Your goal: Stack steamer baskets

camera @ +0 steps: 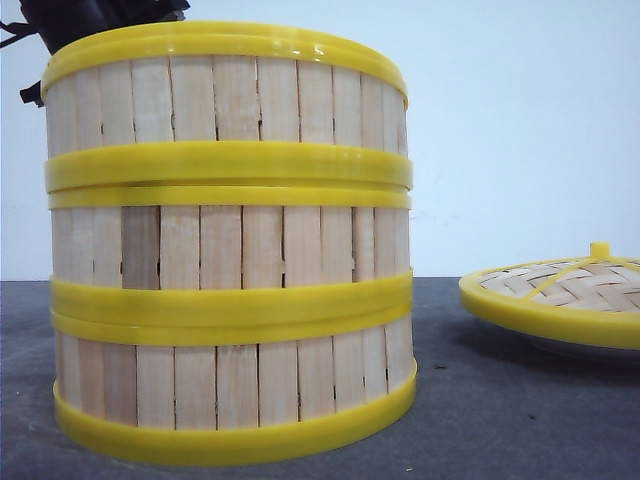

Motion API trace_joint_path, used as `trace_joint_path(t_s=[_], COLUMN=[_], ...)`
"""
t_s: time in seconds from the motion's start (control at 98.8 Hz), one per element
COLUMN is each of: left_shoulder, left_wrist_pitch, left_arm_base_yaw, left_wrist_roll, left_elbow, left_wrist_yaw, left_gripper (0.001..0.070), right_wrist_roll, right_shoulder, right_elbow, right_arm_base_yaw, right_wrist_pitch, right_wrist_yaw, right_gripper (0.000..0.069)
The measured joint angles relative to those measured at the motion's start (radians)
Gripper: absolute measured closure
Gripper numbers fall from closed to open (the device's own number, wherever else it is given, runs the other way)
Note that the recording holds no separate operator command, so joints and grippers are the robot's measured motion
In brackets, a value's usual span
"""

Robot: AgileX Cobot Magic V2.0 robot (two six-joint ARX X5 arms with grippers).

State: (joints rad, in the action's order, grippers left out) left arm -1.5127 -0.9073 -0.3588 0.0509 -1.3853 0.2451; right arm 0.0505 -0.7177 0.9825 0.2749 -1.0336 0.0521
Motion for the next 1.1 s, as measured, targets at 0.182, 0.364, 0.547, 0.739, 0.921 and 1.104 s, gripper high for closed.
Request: trace_joint_path(t_s=[0.182,0.364,0.547,0.739,0.921,1.104], left_shoulder=[0.000,0.000,0.000,0.000,0.000,0.012], left_wrist_pitch=[0.015,0.015,0.014,-0.019,-0.060,-0.083], left_arm_base_yaw=[-0.003,-0.004,-0.004,0.001,0.010,0.034], left_wrist_roll=[-0.013,-0.014,-0.014,-0.014,-0.014,-0.014], left_elbow=[0.000,0.000,-0.002,-0.064,-0.169,-0.201], left_wrist_yaw=[0.014,0.015,0.015,0.015,0.014,-0.040], left_gripper=[0.0569,0.0525,0.0521,0.0521,0.0513,0.0411], right_wrist_roll=[0.000,0.000,0.000,0.002,0.002,-0.008], right_shoulder=[0.000,0.000,0.000,-0.027,-0.128,-0.288], right_elbow=[0.000,0.000,0.000,0.000,0.000,0.000], right_arm_base_yaw=[0.000,0.000,0.000,-0.002,-0.042,-0.093], right_wrist_pitch=[0.000,0.000,0.011,0.096,0.199,0.294], right_wrist_yaw=[0.000,0.000,0.000,0.000,-0.034,-0.107], right_gripper=[0.0270,0.0270,0.0270,0.0270,0.0270,0.0270])
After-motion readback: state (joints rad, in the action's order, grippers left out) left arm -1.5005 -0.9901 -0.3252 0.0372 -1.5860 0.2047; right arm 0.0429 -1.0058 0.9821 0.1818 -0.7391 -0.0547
